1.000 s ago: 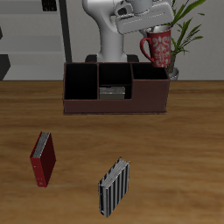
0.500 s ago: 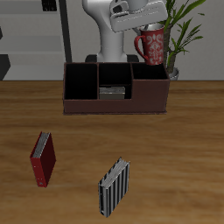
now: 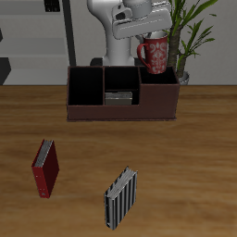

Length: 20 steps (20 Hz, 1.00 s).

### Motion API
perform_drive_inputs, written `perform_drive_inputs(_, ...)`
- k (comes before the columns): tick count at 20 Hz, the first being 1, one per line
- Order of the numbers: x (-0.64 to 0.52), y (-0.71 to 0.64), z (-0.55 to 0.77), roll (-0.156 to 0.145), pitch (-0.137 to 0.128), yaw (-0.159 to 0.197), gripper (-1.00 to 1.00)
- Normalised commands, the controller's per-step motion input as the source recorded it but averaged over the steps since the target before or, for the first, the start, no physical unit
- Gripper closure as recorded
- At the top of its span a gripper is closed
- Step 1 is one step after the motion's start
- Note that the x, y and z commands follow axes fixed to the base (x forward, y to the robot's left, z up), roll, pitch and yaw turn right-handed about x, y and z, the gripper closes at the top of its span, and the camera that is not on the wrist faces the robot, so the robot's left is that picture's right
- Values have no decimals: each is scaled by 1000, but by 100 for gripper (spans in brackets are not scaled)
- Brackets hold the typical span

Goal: Place the yellow book into the back desk caddy's front compartment and place the red mug into the back desk caddy's right compartment

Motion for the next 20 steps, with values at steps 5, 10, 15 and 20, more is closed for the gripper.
perform_drive_inputs(5, -15, 2, -211, 16, 47, 57, 100)
perform_drive_inputs(10, -7, 92, -255, 23, 61, 94, 100)
perform_drive_inputs(15, 7, 94, -247, 19, 18, 125, 100)
perform_drive_inputs(20, 57, -1, -267, 2, 43, 72, 100)
